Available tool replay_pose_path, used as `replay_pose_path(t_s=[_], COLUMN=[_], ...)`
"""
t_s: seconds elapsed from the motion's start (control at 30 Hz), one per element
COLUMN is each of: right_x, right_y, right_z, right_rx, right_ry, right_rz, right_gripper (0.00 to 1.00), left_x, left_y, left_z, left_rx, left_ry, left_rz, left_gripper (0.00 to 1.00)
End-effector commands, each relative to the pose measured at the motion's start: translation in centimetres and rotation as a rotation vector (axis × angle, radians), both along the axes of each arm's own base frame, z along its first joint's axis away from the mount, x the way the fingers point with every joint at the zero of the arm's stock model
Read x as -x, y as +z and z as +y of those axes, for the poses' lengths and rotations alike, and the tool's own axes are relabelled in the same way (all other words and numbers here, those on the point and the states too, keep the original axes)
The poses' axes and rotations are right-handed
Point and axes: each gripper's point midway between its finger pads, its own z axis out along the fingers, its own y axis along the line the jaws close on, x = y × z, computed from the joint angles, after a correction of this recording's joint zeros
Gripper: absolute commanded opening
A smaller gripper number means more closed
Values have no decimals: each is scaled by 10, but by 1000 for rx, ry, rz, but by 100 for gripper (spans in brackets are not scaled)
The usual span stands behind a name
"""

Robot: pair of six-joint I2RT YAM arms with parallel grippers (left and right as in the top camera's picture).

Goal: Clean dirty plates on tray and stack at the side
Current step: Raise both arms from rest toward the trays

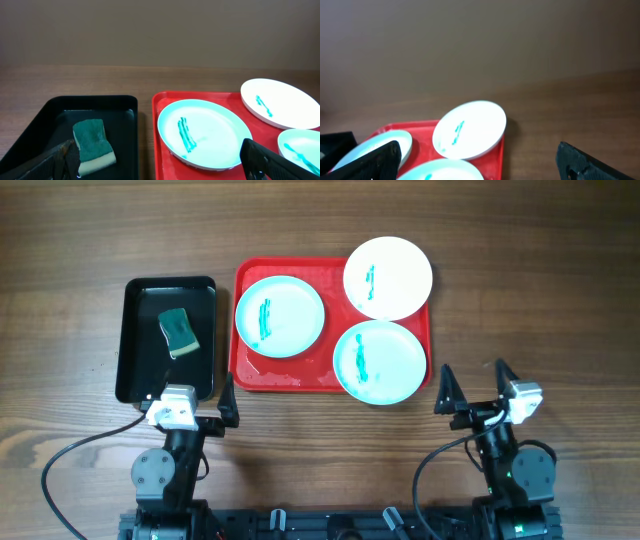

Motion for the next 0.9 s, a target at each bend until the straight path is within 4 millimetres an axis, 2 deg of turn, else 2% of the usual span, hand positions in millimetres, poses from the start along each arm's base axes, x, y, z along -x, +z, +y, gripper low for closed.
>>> replay_pose_path(t_s=[0.0, 0.17, 0.27, 0.43, 0.6, 0.77, 0.87], right_x=[0, 1, 3, 9, 17, 9, -5], right_y=[7, 8, 15, 42, 79, 108, 119], right_z=[-1, 1, 8, 12, 25, 33, 46], right_rx=[9, 10, 59, 63, 89, 100, 120], right_ry=[-5, 2, 45, 69, 144, 189, 256], right_rz=[-31, -38, -62, -120, -173, -148, -79], right_gripper=[100, 100, 100, 100, 100, 100, 100], left_x=[0, 0, 1, 6, 13, 12, 7], left_y=[0, 18, 27, 54, 80, 106, 120], left_z=[-4, -4, -3, -3, -1, 0, 0], left_rx=[-18, -16, -16, -15, -16, -18, -17], left_ry=[-21, -21, -20, -19, -7, -2, -2], left_rz=[-12, -79, -95, -136, -96, -14, 69], left_gripper=[100, 100, 100, 100, 100, 100, 100])
